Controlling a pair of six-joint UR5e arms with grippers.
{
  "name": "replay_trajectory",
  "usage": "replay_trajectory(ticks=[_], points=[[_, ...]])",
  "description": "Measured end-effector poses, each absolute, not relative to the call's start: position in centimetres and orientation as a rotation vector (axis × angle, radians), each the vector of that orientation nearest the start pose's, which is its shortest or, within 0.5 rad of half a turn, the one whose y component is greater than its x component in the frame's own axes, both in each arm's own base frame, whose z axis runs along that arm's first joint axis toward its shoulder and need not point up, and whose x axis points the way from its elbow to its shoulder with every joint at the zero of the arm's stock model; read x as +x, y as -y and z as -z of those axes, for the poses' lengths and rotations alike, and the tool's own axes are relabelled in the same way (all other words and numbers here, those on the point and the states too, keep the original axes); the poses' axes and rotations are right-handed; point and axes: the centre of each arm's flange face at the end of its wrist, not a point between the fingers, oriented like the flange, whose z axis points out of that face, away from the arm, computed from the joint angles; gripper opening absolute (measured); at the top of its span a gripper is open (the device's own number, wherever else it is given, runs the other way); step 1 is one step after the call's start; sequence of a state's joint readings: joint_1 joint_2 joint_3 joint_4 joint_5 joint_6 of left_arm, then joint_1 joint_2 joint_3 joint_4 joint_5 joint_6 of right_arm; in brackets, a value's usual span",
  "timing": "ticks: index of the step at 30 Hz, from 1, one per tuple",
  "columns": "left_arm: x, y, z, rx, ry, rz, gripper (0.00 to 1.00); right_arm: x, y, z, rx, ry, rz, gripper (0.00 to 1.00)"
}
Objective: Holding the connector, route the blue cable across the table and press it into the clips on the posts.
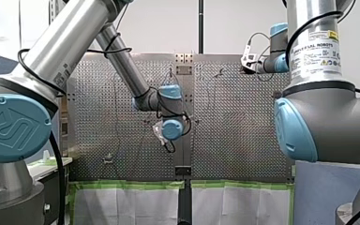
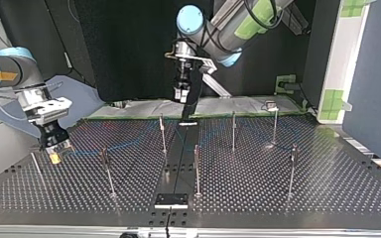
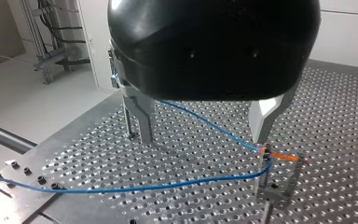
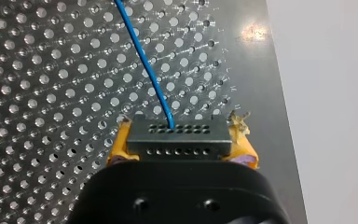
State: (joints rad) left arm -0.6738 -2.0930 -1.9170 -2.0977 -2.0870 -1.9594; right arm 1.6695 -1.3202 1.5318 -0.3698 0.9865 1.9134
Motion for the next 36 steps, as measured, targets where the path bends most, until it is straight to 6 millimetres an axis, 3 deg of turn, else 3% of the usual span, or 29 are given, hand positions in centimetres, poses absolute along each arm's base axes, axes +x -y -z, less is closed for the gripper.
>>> replay_trajectory(ticks=[17,36], points=[[33.9,37.8,-9.6,-0.19,-1.538,0.437,1.0,24.5,56.5,-40.6,-2.062,-1.317,2.654,0.0],[28.7,33.5,-6.4,-0.185,-1.547,0.427,1.0,24.5,56.5,-40.6,-2.06,-1.329,2.655,0.0]])
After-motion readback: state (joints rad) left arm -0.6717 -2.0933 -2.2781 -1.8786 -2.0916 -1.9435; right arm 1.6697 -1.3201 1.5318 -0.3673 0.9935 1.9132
